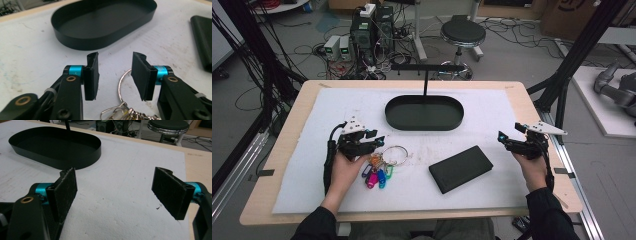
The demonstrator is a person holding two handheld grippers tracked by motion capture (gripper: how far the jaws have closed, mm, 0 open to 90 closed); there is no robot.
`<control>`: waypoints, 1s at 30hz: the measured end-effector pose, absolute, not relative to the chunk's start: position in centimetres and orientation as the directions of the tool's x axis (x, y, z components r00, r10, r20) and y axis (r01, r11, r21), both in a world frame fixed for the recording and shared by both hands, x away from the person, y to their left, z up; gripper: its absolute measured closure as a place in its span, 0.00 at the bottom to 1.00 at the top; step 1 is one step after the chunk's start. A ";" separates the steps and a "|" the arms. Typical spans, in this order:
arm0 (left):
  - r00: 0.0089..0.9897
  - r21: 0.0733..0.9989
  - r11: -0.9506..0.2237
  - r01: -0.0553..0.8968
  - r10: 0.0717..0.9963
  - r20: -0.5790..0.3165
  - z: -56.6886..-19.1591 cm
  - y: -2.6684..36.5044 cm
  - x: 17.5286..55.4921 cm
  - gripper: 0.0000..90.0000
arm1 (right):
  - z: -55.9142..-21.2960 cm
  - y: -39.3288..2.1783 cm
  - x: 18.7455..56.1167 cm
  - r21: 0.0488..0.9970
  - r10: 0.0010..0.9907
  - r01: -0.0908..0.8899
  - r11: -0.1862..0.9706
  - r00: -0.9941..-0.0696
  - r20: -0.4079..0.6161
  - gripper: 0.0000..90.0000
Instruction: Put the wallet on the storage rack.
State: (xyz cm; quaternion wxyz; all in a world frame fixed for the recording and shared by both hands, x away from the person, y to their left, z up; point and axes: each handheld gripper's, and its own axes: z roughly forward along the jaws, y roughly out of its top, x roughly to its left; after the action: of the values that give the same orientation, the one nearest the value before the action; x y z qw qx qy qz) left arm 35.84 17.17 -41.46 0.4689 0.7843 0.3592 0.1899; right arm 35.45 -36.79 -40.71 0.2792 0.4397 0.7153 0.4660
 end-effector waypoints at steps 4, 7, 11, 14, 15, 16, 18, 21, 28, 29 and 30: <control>0.687 0.842 -0.351 0.410 0.726 -0.031 -41.9 16.4 36.2 0.68 | -40.7 -36.7 35.5 0.911 0.888 0.369 0.183 -0.460 0.008 0.23; 0.691 0.822 -0.379 0.424 0.722 -0.024 -42.2 15.8 36.5 0.70 | -40.7 -36.7 35.5 0.911 0.888 0.370 0.184 -0.460 0.007 0.23; 0.695 0.803 -0.406 0.435 0.719 -0.013 -42.6 15.2 36.8 0.70 | -40.7 -36.7 35.5 0.910 0.887 0.371 0.186 -0.461 0.006 0.23; 0.696 0.772 -0.444 0.455 0.718 0.003 -43.1 14.7 37.1 0.73 | -40.7 -36.7 35.5 0.910 0.887 0.371 0.184 -0.461 0.009 0.23; 0.695 0.764 -0.451 0.462 0.719 0.005 -43.2 14.6 37.2 0.74 | -40.7 -36.7 35.5 0.910 0.887 0.371 0.184 -0.461 0.009 0.23; 0.693 0.756 -0.458 0.467 0.721 0.009 -43.3 14.5 37.2 0.75 | -40.7 -36.7 35.5 0.910 0.887 0.372 0.185 -0.462 0.009 0.23; 0.695 0.746 -0.471 0.471 0.719 0.016 -43.4 14.4 37.3 0.76 | -40.7 -36.7 35.5 0.910 0.886 0.371 0.185 -0.463 0.009 0.23; 0.693 0.734 -0.481 0.479 0.721 0.021 -43.6 14.3 37.3 0.78 | -40.7 -36.7 35.5 0.910 0.886 0.370 0.187 -0.464 0.006 0.23; 0.702 0.703 -0.521 0.484 0.711 0.043 -44.0 13.9 37.4 0.81 | -40.7 -36.7 35.4 0.910 0.887 0.371 0.184 -0.461 0.008 0.23; 0.697 0.706 -0.516 0.485 0.716 0.045 -44.1 13.9 37.3 0.82 | -40.7 -36.7 35.4 0.910 0.888 0.372 0.185 -0.461 0.008 0.23; 0.694 0.709 -0.514 0.482 0.718 0.049 -44.2 13.8 37.1 0.83 | -40.7 -36.7 35.5 0.910 0.888 0.372 0.186 -0.460 0.006 0.23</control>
State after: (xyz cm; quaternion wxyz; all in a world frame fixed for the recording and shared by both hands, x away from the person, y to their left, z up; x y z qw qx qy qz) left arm 37.14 13.82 -44.16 0.3453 0.8532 0.3516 0.1709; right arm 35.46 -36.70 -40.74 0.2785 0.4386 0.7179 0.4634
